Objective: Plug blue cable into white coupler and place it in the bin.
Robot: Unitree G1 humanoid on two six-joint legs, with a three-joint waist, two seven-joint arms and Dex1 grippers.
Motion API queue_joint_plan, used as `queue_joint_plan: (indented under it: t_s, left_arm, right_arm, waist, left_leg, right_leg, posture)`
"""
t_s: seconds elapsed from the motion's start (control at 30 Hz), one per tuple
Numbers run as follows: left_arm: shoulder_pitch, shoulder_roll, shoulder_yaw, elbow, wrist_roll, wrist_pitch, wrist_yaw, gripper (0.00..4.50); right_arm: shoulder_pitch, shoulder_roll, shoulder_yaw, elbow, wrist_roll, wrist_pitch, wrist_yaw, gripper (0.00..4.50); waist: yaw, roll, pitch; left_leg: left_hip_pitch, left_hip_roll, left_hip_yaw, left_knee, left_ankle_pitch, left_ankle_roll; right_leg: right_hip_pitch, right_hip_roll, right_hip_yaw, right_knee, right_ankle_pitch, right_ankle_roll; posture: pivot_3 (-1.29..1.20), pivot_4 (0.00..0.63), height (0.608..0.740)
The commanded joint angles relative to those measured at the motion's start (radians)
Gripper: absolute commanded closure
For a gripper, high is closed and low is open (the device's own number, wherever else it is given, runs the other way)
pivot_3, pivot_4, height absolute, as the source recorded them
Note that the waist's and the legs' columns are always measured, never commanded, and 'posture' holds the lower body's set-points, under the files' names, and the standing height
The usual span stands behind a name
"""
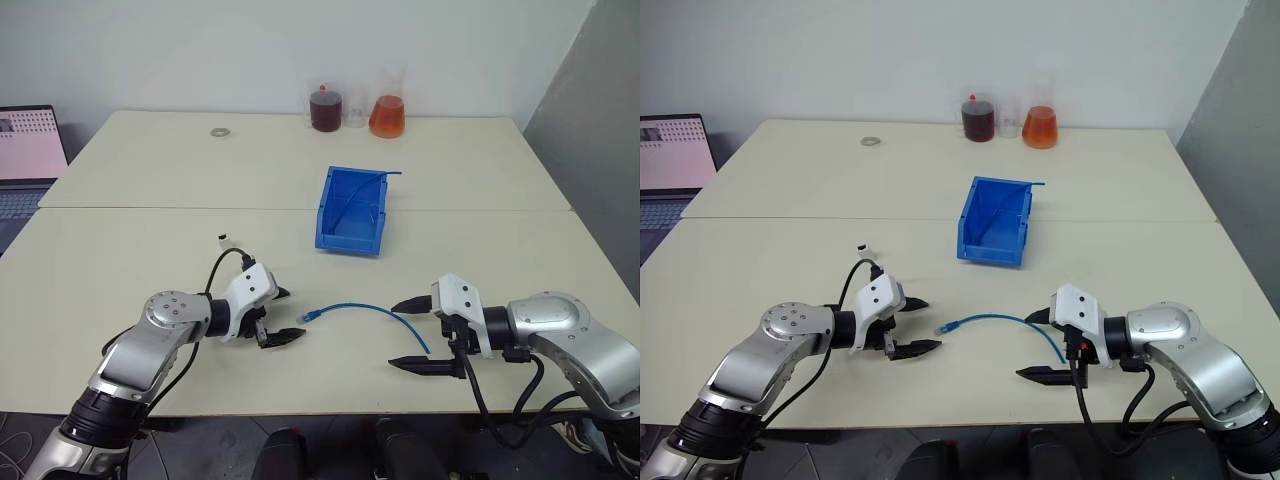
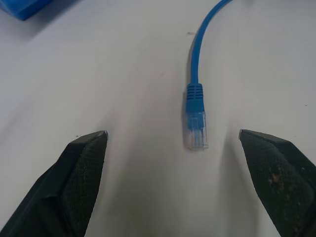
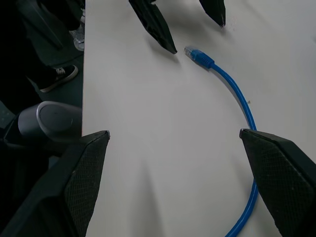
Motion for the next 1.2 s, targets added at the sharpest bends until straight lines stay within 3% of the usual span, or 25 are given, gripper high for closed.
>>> queue_joint_plan:
  t_s: [0.03, 0.27, 0.3, 0.7, 0.9, 1.2]
  left_arm:
    - [-0.027, -0.021, -0.03, -0.019, 0.024, 0.031, 0.025, 0.0]
    - [-0.028, -0.024, -0.069, -0.031, 0.042, 0.072, 0.023, 0.0]
    - [-0.024, -0.016, -0.079, -0.034, 0.046, 0.08, 0.015, 0.38]
    - [0.011, 0.0, -0.092, -0.014, 0.068, 0.077, 0.017, 3.14]
    - [0.031, -0.016, -0.081, 0.0, 0.052, 0.053, 0.011, 4.26]
    - [0.008, -0.075, 0.046, -0.014, -0.109, 0.059, -0.035, 4.3]
  right_arm:
    - [0.002, -0.004, -0.024, -0.04, 0.01, -0.002, -0.028, 0.02]
    - [-0.006, -0.011, -0.03, -0.056, 0.024, 0.011, -0.044, 0.02]
    - [-0.009, -0.01, -0.03, -0.059, 0.026, 0.015, -0.048, 0.0]
    - [-0.02, -0.003, -0.04, -0.084, 0.068, 0.044, -0.081, 0.0]
    - [-0.02, 0.022, -0.071, -0.083, 0.125, 0.094, -0.121, 0.0]
    - [-0.014, 0.056, -0.118, -0.111, 0.215, 0.131, -0.166, 0.0]
  waist:
    - [0.002, 0.0, 0.0]
    - [0.003, 0.0, 0.0]
    - [0.003, 0.0, 0.0]
    - [0.003, 0.0, -0.001]
    - [0.002, 0.0, -0.001]
    - [0.002, 0.0, -0.001]
  left_leg:
    - [0.0, 0.0, 0.0, 0.0, 0.0, 0.0]
    - [0.0, 0.0, 0.0, 0.0, 0.0, 0.0]
    - [0.0, 0.0, 0.0, 0.0, 0.0, 0.0]
    - [0.002, 0.0, -0.001, 0.0, 0.0, 0.0]
    - [0.005, 0.0, -0.001, 0.0, 0.0, 0.0]
    - [0.005, 0.0, -0.001, 0.0, 0.0, 0.0]
  right_leg:
    - [0.0, 0.0, 0.0, 0.0, 0.0, 0.0]
    - [0.0, 0.0, 0.0, 0.0, 0.0, 0.0]
    - [0.0, 0.0, 0.0, 0.0, 0.0, 0.0]
    - [0.002, 0.0, 0.001, 0.0, 0.0, 0.0]
    - [0.004, 0.0, 0.001, 0.0, 0.0, 0.0]
    - [0.004, -0.001, 0.001, 0.0, 0.0, 0.0]
  posture:
    - [0.0, 0.15, 0.74]
    - [0.0, 0.15, 0.74]
    - [0.0, 0.15, 0.74]
    - [0.0, 0.15, 0.74]
    - [0.0, 0.15, 0.74]
    - [0.0, 0.15, 0.74]
